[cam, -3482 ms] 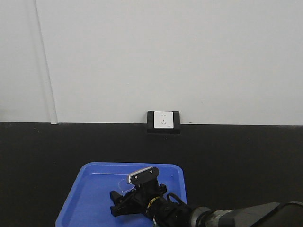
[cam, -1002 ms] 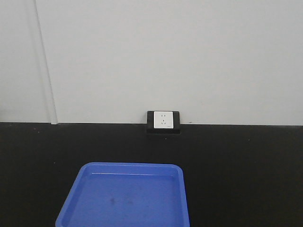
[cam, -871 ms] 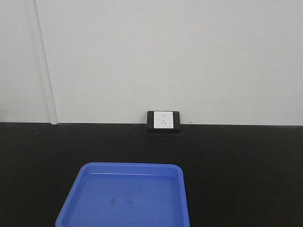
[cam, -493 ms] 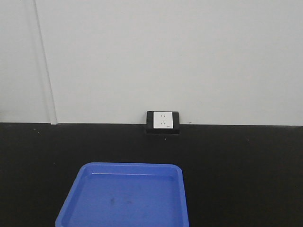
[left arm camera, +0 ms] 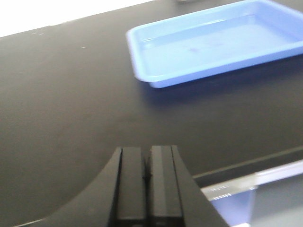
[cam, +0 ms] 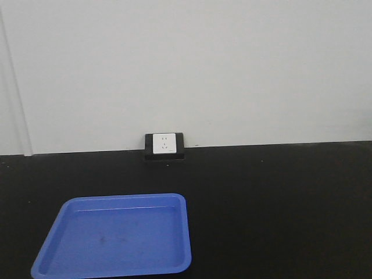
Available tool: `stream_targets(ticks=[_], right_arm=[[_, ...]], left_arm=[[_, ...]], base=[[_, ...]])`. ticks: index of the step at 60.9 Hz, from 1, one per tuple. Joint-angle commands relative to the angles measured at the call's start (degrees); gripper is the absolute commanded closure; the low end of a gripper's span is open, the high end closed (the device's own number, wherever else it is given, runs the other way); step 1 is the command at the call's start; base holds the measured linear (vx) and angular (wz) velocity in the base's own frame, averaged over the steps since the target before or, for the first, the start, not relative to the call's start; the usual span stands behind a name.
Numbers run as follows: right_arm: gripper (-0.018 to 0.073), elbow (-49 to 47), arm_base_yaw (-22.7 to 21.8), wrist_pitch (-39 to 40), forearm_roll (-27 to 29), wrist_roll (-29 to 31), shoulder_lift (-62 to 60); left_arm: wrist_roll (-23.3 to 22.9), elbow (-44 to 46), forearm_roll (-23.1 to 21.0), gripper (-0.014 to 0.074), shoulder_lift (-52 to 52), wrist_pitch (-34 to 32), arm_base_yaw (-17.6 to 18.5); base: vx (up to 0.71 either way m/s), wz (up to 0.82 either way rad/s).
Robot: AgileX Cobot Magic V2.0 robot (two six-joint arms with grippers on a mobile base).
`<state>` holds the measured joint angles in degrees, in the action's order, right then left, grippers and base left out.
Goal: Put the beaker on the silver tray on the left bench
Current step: 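Hold the beaker in the right gripper while the base backs away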
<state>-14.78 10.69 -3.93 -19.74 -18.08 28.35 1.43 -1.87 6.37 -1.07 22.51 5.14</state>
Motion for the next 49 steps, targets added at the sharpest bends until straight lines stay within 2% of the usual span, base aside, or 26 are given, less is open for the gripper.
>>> stream_targets(ticks=[1, 23, 49], right_arm=[[0.0571, -1.78, -0.40, 4.31, -0.68, 0.24, 0.57], [0.0571, -1.78, -0.40, 4.31, -0.68, 0.24, 0.57], [0.0571, -1.78, -0.40, 4.31, -0.68, 0.24, 0.57]], left_arm=[[-0.11, -1.14, -0.24, 0.0595, -0.34, -4.74, 0.37], [-0.11, -1.14, -0.24, 0.0595, -0.34, -4.74, 0.37], [-0.11, -1.14, -0.24, 0.0595, -0.34, -4.74, 0.37]], base=[[-0.14, -0.32], [-0.18, -0.13], [-0.31, 0.25]])
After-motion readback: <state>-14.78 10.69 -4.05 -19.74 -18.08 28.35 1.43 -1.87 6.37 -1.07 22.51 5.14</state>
